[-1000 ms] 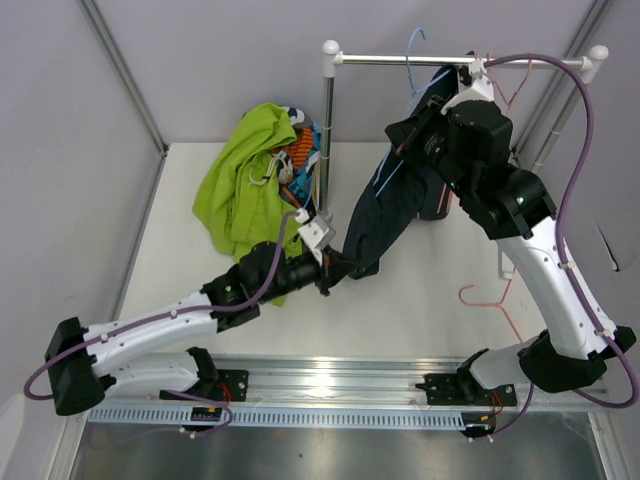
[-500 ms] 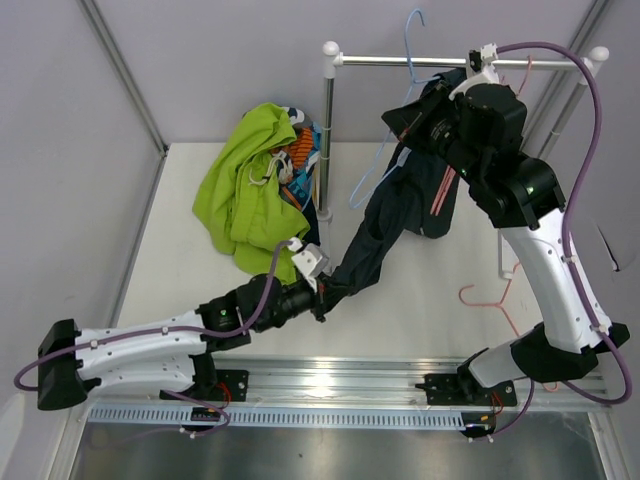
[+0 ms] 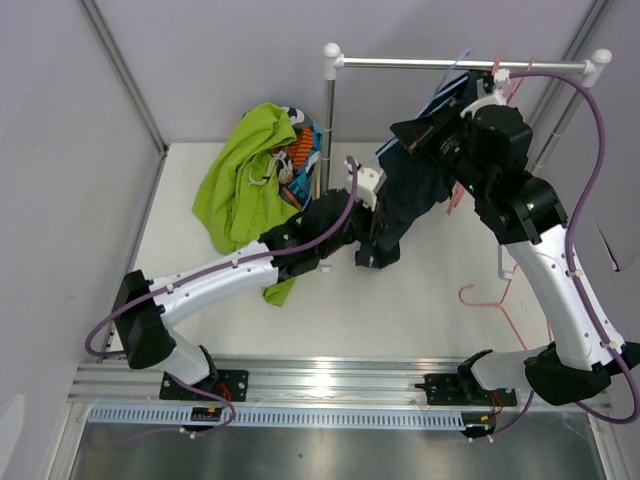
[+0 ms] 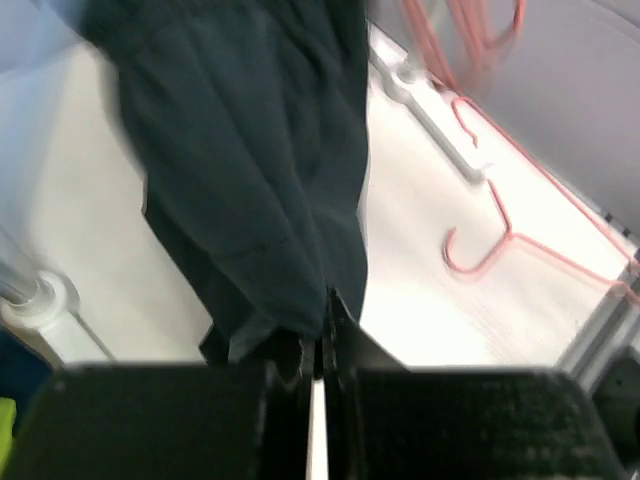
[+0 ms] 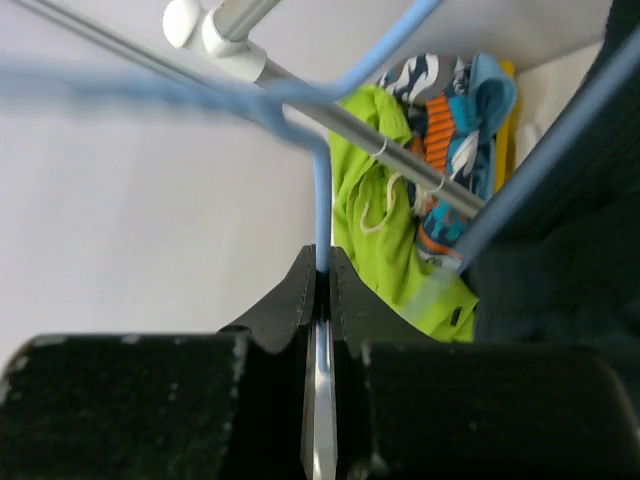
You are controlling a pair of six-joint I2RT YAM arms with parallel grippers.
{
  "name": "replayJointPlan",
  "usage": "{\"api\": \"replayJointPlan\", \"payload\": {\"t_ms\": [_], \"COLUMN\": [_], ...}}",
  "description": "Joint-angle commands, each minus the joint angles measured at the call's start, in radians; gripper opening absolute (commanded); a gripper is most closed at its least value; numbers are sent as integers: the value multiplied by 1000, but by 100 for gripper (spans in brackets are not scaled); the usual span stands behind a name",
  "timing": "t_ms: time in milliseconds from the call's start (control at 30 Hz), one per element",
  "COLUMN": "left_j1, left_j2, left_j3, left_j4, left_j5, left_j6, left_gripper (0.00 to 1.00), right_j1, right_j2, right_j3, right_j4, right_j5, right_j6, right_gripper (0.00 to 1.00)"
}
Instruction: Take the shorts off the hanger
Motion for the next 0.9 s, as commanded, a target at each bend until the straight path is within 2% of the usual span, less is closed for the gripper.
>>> {"api": "replayJointPlan", "payload": {"t_ms": [0, 200, 233, 300, 333, 400, 433, 600, 733, 800, 867], "left_j1": [78, 78, 76, 58, 50, 12, -4, -24, -51, -53, -53], "left_j2": [42, -77, -105, -206, -241, -307, -361, -490, -564, -544, -512], "left_j3": [79, -107, -206, -285, -388, -452, -545, -751, -836, -830, -799], "left_j4": [-85, -58, -52, -21, -18, -18, -21, 5, 54, 59, 72], "left_j5": [-10, -5, -4, -8, -13, -51, -73, -97, -128, -145, -148], "left_j6": [-18, -68, -91, -113, -129, -143, -163, -241, -289, -300, -294], "left_gripper": [0, 0, 0, 0, 0, 0, 0, 0, 0, 0, 0], "right_j1": [56, -3, -28, -60, -91, -126, -157, -203, -201, -180, -156], "right_j2": [-76, -47, -42, -22, -16, 4, 12, 61, 90, 88, 93], "right_j3": [31, 53, 51, 51, 54, 62, 64, 102, 82, 35, 14], "right_j4": [7, 42, 50, 76, 86, 129, 149, 272, 388, 543, 574], "right_j5": [-217, -331, -350, -390, -434, -486, -543, -669, -744, -789, -795], "right_j6": [63, 95, 100, 124, 135, 181, 201, 348, 501, 598, 670], "right_gripper": [0, 0, 0, 0, 0, 0, 0, 0, 0, 0, 0]}}
